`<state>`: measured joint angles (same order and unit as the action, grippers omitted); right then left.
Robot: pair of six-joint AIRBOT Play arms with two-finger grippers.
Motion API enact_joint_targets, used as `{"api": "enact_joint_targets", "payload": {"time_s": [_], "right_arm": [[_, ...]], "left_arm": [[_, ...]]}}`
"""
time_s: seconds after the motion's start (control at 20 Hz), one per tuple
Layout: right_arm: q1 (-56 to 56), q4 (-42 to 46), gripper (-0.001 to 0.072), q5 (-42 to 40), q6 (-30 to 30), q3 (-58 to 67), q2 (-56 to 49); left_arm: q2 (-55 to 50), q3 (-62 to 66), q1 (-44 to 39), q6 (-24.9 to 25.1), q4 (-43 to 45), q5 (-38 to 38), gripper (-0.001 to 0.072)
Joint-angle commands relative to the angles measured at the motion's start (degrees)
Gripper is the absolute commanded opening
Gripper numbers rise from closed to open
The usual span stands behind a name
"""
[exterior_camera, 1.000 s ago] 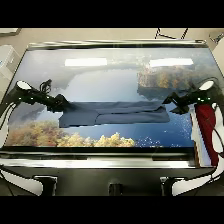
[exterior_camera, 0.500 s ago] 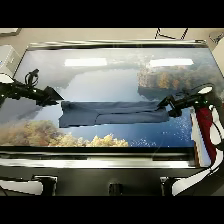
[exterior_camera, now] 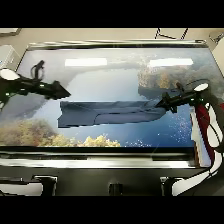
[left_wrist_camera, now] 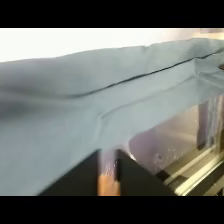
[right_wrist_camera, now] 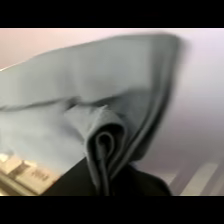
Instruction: Fold the clothes and pants, and hang the long-sleeved shirts on hangers.
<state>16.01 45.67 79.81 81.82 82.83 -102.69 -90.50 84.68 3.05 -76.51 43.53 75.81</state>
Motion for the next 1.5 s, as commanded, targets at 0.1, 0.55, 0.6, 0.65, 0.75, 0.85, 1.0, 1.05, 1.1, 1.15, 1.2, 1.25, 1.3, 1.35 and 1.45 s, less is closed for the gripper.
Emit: {"api": "enact_joint_targets", "payload": {"time_s": [0.1, 0.55, 0.6, 0.65, 0.75, 0.85, 1.0, 1.05, 1.1, 1.15, 1.2, 1.25, 1.3, 1.35, 1.45], "right_arm": [[-3.15, -3.13, 0.0036, 4.31, 2.40, 0.07, 13.18], [-10.21, -6.27, 0.0037, 2.36, 10.40, 0.07, 33.46], [-10.25, -6.47, 0.0037, 2.86, 11.23, 0.07, 34.38], [-10.25, -6.05, 0.0037, 3.30, 11.69, 0.07, 34.99], [-10.25, -4.96, 0.0038, 3.32, 12.70, 0.07, 35.06], [-10.27, -5.31, 0.0038, 1.38, 13.35, 0.07, 34.25], [-10.32, -7.87, 0.0038, -1.64, 13.25, 0.07, 31.45], [-11.10, -9.44, 0.0038, -3.15, 12.39, 0.07, 30.14], [-12.85, -10.86, 0.0038, -5.29, 11.21, 0.07, 28.55], [-14.95, -12.17, 0.0038, -7.41, 10.19, 0.07, 26.80], [-17.57, -14.08, 0.0038, -9.79, 9.35, 0.07, 24.55], [-20.46, -16.57, 0.0038, -11.91, 8.26, 0.07, 22.27], [-23.71, -19.26, 0.0038, -14.23, 7.04, 0.07, 19.67], [-26.77, -21.38, 0.0038, -16.31, 6.32, 0.07, 17.18], [-33.18, -23.02, 0.0038, -21.11, 6.01, 0.07, 11.82]], "left_arm": [[-7.80, -0.13, -18.47, -0.85, -1.68, -15.96, 0.0044], [-22.80, -0.11, -38.21, -7.93, -24.41, -30.01, 0.0022], [-23.43, -0.04, -40.76, -8.59, -28.79, -33.94, 0.0021], [-23.98, 0.31, -43.39, -8.33, -34.73, -37.92, 0.0021], [-25.33, 2.86, -47.80, -4.92, -44.11, -43.91, 0.0021], [-26.25, 4.92, -48.26, -4.24, -44.39, -44.48, 0.0020], [-25.05, 4.90, -41.33, -1.49, -34.29, -36.22, 0.0017], [-23.41, 4.90, -37.44, -1.51, -27.58, -32.37, 0.0016], [-20.92, 4.90, -33.55, -1.55, -21.00, -29.14, 0.0016], [-17.44, 4.90, -29.11, -2.67, -13.62, -26.03, 0.0016], [-13.66, 4.90, -24.90, -4.09, -6.97, -23.74, 0.0016], [-9.09, 4.90, -20.22, -5.16, -0.74, -21.66, 0.0016], [-4.85, 4.90, -15.96, -5.44, 3.28, -20.00, 0.0016], [-0.24, 4.90, -11.43, -5.57, 5.97, -18.21, 0.0017], [7.96, 4.90, -3.50, -5.31, 7.78, -15.06, 0.0018]]}}
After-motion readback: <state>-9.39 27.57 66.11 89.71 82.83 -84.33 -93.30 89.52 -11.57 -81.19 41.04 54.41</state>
